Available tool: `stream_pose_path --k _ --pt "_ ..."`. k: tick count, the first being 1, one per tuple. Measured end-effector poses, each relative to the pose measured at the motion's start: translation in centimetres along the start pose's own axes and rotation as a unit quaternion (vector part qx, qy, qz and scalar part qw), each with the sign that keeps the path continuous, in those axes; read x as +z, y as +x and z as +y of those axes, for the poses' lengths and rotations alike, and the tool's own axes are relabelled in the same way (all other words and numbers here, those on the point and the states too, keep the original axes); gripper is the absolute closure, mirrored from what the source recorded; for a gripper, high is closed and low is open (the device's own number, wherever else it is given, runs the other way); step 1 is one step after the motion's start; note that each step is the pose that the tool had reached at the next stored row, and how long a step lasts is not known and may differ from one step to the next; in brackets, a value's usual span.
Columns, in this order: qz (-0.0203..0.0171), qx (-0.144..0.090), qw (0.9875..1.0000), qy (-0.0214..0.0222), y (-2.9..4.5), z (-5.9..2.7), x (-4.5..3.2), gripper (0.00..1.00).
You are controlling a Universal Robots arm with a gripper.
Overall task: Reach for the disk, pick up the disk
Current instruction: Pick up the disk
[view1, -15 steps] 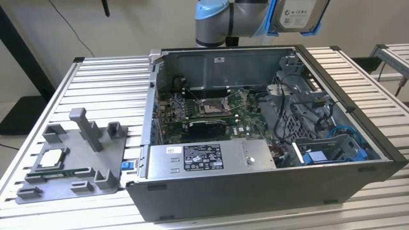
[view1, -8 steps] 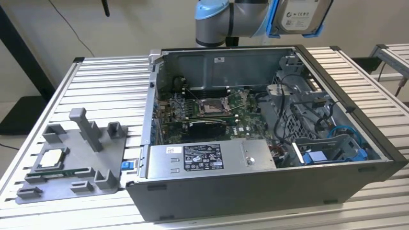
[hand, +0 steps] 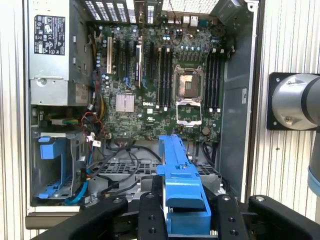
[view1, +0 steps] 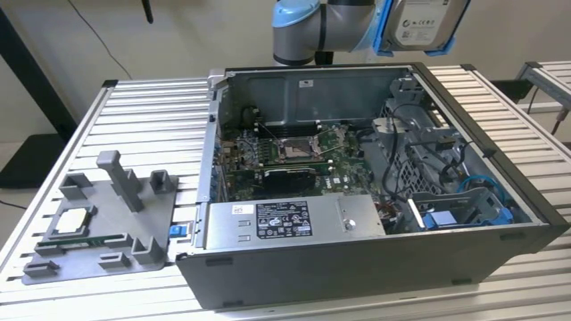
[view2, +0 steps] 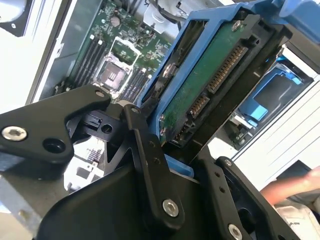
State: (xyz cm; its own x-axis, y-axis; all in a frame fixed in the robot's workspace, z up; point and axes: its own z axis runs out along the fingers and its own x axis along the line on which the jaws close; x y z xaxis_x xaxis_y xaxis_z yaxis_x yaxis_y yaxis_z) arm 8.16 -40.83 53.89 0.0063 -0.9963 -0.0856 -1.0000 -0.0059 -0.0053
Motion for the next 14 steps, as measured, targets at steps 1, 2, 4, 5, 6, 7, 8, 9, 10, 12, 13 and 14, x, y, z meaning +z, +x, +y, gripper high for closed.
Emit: stream_pose_path --k 1,2,4,5,6,7,8,9,10,12,13,14 --pt "0.0000 0.000 1.0000 0.0000 0.13 0.00 0.00 1.00" --pt "0.0000 0.000 1.0000 0.0000 0.25 0.00 -0.01 1.00" --pt "0.0000 0.000 1.0000 0.0000 0.55 0.00 -0.02 1.00" --pt "-0.0001 0.000 1.0000 0.0000 0.72 0.00 -0.02 1.00" --pt "0.0000 0.000 1.0000 0.0000 0.89 0.00 -0.04 1.00" --pt "0.0000 0.000 1.0000 0.0000 1.07 0.00 -0.05 1.00" --pt "0.0000 0.000 1.0000 0.0000 1.26 0.01 -0.05 1.00" --pt "0.0000 0.000 1.0000 0.0000 1.42 0.01 -0.06 1.00" --pt "0.0000 0.000 1.0000 0.0000 1.60 0.01 -0.07 1.00" --pt "0.0000 0.000 1.0000 0.0000 1.97 0.01 -0.09 1.00" --pt "0.0000 0.000 1.0000 0.0000 2.16 0.01 -0.10 1.00" --pt "0.0000 0.000 1.0000 0.0000 2.37 0.01 -0.10 1.00"
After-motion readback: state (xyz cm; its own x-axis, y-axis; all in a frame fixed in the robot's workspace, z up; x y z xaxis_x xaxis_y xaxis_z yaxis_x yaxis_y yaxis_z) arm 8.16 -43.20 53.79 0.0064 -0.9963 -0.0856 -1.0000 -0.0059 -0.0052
